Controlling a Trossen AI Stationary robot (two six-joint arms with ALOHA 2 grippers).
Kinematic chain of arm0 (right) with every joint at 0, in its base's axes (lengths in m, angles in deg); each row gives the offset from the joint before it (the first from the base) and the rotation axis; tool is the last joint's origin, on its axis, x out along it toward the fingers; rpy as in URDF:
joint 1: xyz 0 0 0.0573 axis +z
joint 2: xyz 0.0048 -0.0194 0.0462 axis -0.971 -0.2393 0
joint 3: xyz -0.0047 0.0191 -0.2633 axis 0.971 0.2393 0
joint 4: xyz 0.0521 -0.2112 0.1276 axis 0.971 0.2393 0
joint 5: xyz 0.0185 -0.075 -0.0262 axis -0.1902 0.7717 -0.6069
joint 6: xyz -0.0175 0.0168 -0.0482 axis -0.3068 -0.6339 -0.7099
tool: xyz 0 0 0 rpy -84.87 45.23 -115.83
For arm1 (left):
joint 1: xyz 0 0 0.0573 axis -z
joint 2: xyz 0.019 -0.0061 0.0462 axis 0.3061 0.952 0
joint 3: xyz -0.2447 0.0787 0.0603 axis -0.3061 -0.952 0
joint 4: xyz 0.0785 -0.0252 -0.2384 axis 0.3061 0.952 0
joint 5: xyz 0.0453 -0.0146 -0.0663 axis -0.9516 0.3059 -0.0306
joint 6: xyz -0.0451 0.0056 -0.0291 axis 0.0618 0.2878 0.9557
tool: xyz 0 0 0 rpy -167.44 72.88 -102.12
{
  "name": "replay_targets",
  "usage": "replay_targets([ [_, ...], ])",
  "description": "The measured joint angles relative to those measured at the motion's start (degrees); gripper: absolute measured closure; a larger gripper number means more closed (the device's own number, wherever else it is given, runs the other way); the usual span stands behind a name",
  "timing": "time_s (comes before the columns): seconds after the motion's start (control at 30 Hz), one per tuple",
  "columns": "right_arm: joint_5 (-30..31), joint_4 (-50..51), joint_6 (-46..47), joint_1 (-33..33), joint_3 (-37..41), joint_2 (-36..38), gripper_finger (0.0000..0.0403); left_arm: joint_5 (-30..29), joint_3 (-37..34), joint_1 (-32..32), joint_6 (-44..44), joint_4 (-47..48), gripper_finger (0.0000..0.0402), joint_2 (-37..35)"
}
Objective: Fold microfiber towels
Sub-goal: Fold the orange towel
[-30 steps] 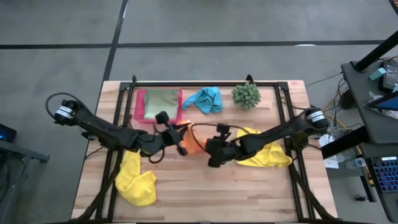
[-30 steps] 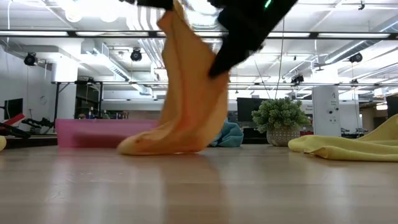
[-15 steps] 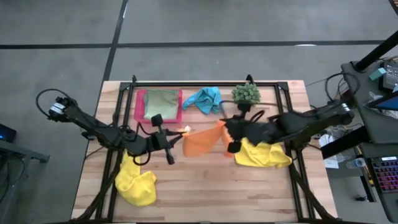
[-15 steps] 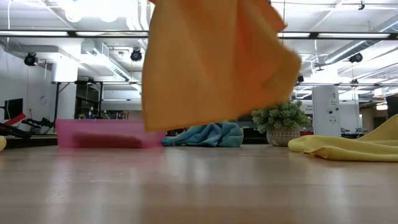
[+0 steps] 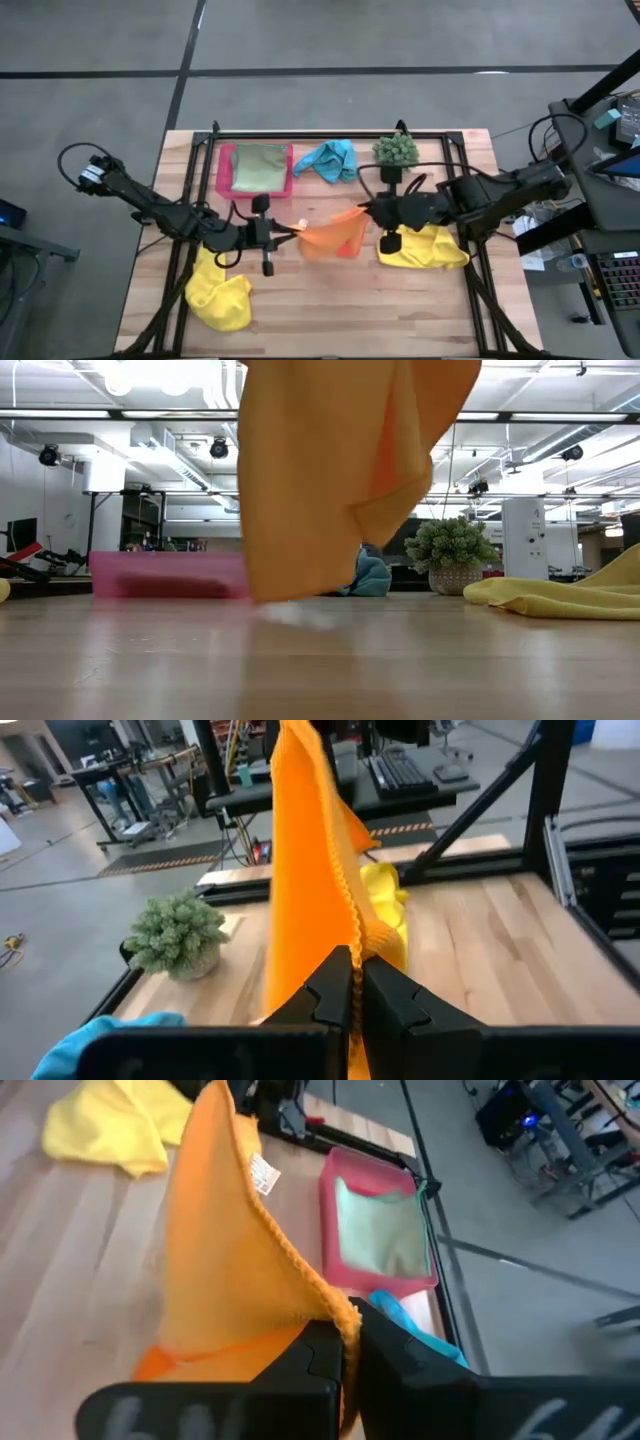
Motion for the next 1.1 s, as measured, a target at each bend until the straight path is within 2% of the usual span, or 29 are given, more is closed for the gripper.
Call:
replay_targets([
  [0.3,0.06,-0.26,-5.22,-3.67,-0.45,-0.60,0.0394,-0.15,1.61,-1.48,-0.04,9.16,0.0402,-2.38],
  [0.57,0.00,-1.59,-12.23,-10.39,-1.50,-0.80,0.0394,-0.25,2.45,-2.50,1.78,20.04,0.0402,-10.68],
  [0.7,-0.63,-1.84,-12.01,-12.37,-1.48,-1.25,0.0394,-0.27,2.52,-3.08,1.84,20.52,0.0402,-14.43],
  [0.8,-5.40,-0.18,-10.30,-12.47,-1.08,-1.43,0.0394,2.45,2.40,-3.04,4.58,21.92,0.0402,-15.48],
  [0.9,-13.09,1.72,-6.64,-12.16,-0.53,-1.82,0.0394,8.48,1.25,-2.99,8.24,23.23,0.0402,-14.86],
  [1.1,-23.54,3.94,0.48,-9.84,3.22,-2.74,0.0394,15.27,-1.97,-2.64,16.73,22.47,0.0402,-7.74],
])
